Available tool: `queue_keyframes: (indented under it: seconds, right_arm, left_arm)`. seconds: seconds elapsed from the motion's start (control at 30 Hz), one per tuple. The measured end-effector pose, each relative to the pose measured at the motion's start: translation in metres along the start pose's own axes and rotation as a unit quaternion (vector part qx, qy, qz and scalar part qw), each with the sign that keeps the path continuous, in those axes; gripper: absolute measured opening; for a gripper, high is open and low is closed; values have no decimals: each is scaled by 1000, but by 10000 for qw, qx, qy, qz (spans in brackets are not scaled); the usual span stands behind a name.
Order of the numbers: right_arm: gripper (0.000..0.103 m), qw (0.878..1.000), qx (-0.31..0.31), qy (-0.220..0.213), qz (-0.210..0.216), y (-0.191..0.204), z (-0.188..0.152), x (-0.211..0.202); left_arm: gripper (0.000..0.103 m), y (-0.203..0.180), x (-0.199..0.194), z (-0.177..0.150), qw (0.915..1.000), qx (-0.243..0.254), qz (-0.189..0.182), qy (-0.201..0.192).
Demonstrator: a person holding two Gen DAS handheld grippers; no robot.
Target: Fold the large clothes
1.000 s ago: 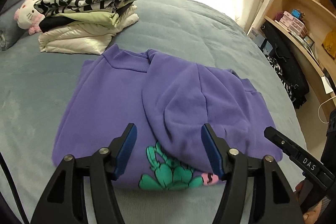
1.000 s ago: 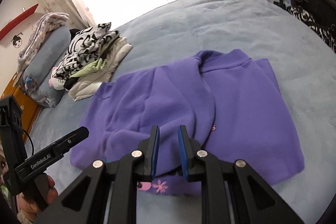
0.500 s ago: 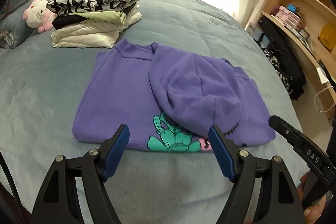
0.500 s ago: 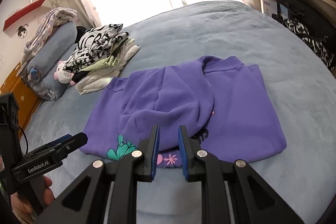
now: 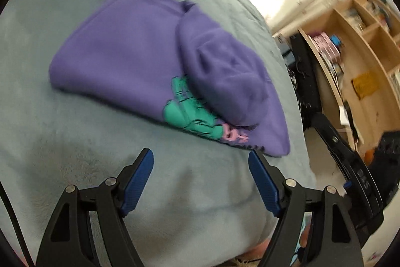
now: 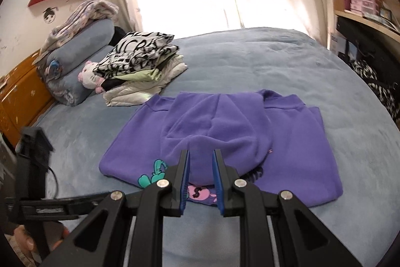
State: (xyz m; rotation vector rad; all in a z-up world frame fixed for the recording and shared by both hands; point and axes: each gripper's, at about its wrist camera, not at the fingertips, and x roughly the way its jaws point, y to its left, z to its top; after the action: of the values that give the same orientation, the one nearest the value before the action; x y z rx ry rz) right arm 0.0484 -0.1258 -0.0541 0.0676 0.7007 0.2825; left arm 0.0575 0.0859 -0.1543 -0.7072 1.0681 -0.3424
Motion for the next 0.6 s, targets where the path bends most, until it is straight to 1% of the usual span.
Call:
queue_keyframes:
  seconds: [0.1,0.23,0.33,0.43,0.53,0.6]
  right_arm:
    - [18,9999,-104,112,25,6,-4,12]
    - [18,9997,-90,224,95,7,-7,27]
    - [18,9996,-152,225,78,7,-4,40]
    - [17,9994,-297,148,-29,10,2,52]
    - [17,9992,-356,171,-69,12,8,71]
    - [15,9989,-400,211,-150,13,10,87]
  left_arm:
    - [77,17,10,1,9996,-241,-41,-107]
    - [77,39,22,10,9979,-503,-56,-402]
    - [77,49,33,23,9965,-592,-38,-584]
    - [77,57,44,39,9954,-619,-10,-730]
    - [77,61,53,56,9939,-711,-69,-839]
    - [77,66,54,69,9930,-708,-107,-940]
